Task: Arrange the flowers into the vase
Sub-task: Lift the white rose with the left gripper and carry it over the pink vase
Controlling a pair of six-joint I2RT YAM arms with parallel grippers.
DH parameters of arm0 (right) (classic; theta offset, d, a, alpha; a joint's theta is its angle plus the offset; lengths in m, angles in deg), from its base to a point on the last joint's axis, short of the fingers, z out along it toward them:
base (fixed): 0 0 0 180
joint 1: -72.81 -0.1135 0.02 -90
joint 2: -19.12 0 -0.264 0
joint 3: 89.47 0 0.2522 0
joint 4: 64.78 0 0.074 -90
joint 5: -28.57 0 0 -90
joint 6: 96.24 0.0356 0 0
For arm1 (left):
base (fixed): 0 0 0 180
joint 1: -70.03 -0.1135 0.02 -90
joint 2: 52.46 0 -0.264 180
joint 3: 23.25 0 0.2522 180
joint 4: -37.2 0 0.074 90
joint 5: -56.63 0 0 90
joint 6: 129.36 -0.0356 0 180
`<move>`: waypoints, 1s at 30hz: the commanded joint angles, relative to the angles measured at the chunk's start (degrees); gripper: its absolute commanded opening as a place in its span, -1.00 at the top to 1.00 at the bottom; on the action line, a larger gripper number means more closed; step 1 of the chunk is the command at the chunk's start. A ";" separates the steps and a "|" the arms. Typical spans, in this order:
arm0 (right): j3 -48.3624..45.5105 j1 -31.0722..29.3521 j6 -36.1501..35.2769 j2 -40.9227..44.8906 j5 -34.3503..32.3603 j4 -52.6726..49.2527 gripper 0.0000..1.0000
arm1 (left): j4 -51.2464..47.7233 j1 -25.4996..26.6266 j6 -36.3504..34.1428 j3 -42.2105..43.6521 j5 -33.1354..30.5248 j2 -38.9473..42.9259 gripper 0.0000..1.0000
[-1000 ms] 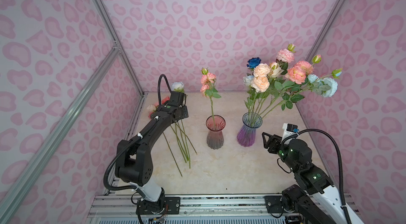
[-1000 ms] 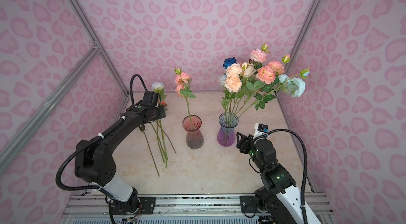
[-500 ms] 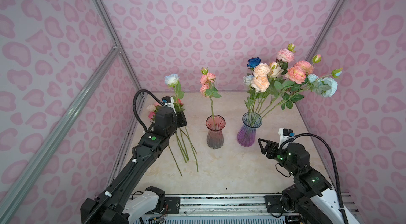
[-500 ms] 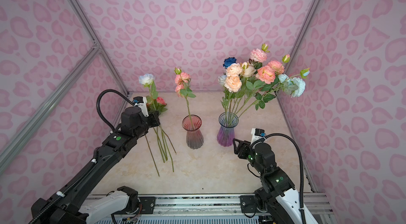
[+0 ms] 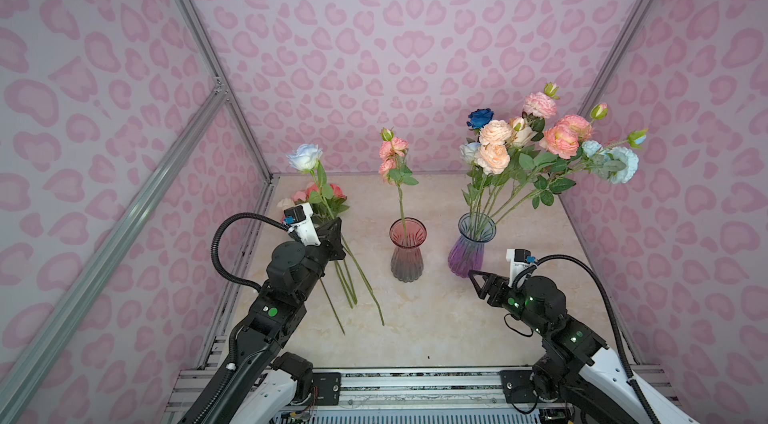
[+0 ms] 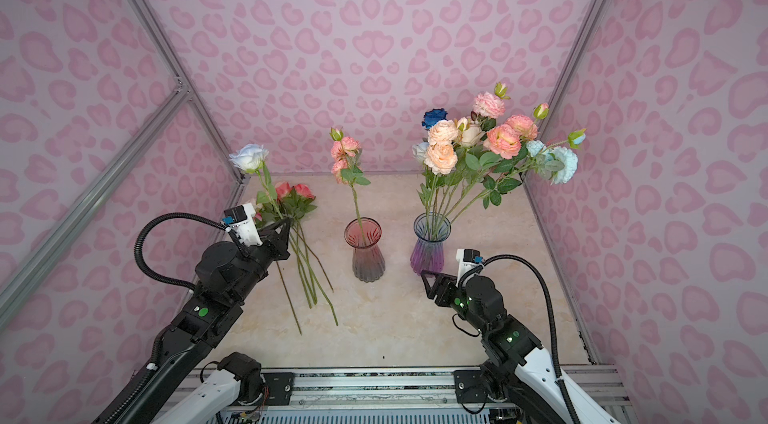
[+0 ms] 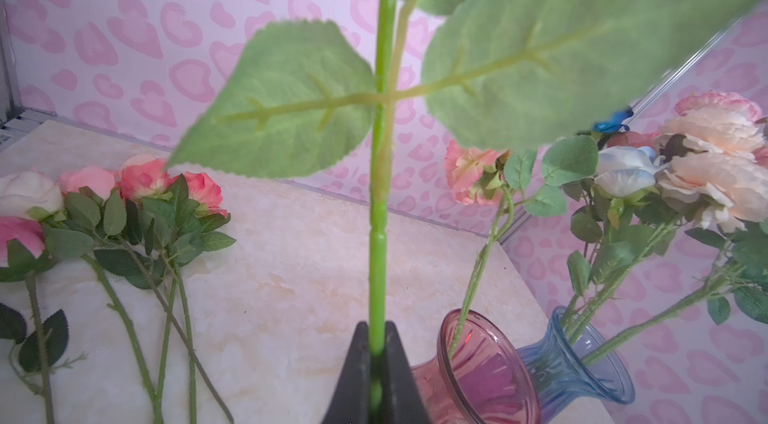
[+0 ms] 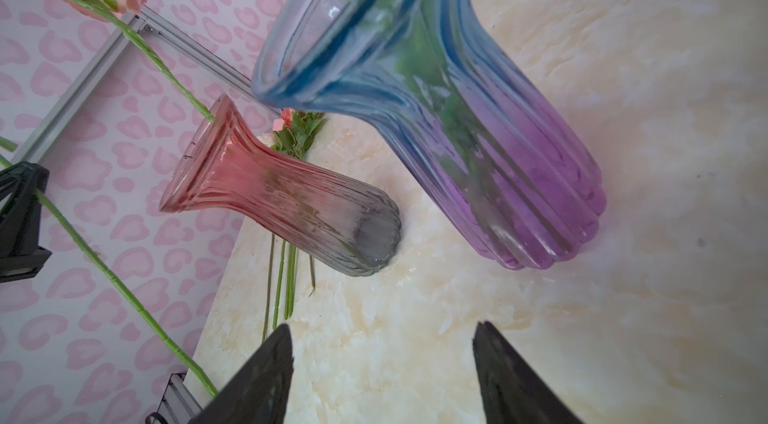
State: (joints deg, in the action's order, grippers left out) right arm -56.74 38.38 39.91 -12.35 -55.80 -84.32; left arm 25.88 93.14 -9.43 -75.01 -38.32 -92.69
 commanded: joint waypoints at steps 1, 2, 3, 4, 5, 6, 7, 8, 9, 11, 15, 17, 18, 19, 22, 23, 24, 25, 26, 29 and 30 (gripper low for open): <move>0.58 -1.72 -0.61 -2.64 -2.95 3.77 -0.40 | 5.75 0.13 0.95 0.85 0.03 1.84 0.94; 0.93 -2.11 -0.79 -3.41 -3.21 4.29 -0.40 | 5.50 0.17 0.63 0.44 -0.26 2.13 0.94; 1.32 -2.49 -1.02 -4.44 -3.30 5.03 -0.40 | 5.51 0.18 0.31 -0.08 -0.41 2.49 0.94; 1.58 -2.79 -1.28 -5.42 -3.56 5.73 -0.40 | 6.08 0.18 -0.18 -0.46 -0.03 2.76 0.94; 1.84 -3.09 -1.41 -6.21 -3.77 6.14 -0.40 | 6.57 0.20 -0.27 -0.82 0.13 2.87 0.94; 2.16 -3.32 -1.65 -7.20 -3.87 6.67 -0.40 | 7.26 0.18 -0.29 -1.53 0.69 2.80 0.94; 2.46 -3.59 -1.97 -8.08 -3.87 7.22 -0.39 | 8.02 0.23 -0.61 -2.21 1.38 2.55 0.94; 2.72 -3.71 -2.25 -8.63 -4.13 7.48 -0.39 | 8.07 0.31 -0.66 -3.05 1.87 2.13 0.94; 3.05 -3.88 -2.61 -9.18 -4.45 7.69 -0.39 | 9.38 0.35 -0.81 -4.11 2.68 1.51 0.94; 3.49 -3.98 -3.52 -9.66 -4.91 7.98 -0.39 | 11.06 0.74 -1.13 -6.29 4.29 -0.08 0.94; 4.39 -3.97 -5.70 -9.37 -6.59 7.22 -0.39 | 15.01 3.47 -3.06 -11.27 5.57 -3.65 0.94; 4.72 -3.89 -6.88 -9.07 -8.00 6.71 -0.39 | 17.40 6.30 -5.26 -13.82 4.58 -5.52 0.94; 5.03 -3.88 -7.46 -9.06 -8.45 6.49 -0.40 | 17.95 7.71 -6.32 -15.12 4.42 -6.49 0.94; 5.33 -3.79 -8.00 -9.06 -8.83 6.13 -0.40 | 18.65 9.22 -7.79 -16.64 4.36 -7.67 0.94; 5.97 -3.21 -8.86 -9.15 -8.72 5.97 -0.40 | 21.48 12.96 -10.82 -19.99 4.06 -11.52 0.94; 6.13 -3.03 -9.03 -9.15 -8.36 5.89 -0.40 | 21.82 13.96 -11.53 -21.49 3.67 -13.09 0.94; 6.18 -2.86 -9.10 -9.00 -8.13 5.87 -0.40 | 22.10 14.75 -12.53 -22.70 3.82 -14.00 0.94; 6.13 -2.80 -9.18 -8.81 -8.00 5.79 -0.40 | 22.72 15.41 -13.99 -23.99 3.89 -15.60 0.94; 5.97 -2.66 -9.22 -8.40 -7.99 5.63 -0.40 | 22.70 16.04 -15.30 -25.53 3.57 -16.80 0.94; 5.31 -2.18 -9.30 -6.90 -8.09 5.34 -0.40 | 23.91 17.05 -21.16 -29.36 1.32 -21.16 0.94; 5.08 -1.93 -9.27 -6.38 -8.01 5.26 -0.40 | 24.66 17.01 -22.66 -30.30 0.56 -22.43 0.94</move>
State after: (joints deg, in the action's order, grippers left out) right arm -51.08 36.13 31.52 -19.58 -63.32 -78.90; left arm 45.77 109.91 -25.08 -103.01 -35.39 -112.93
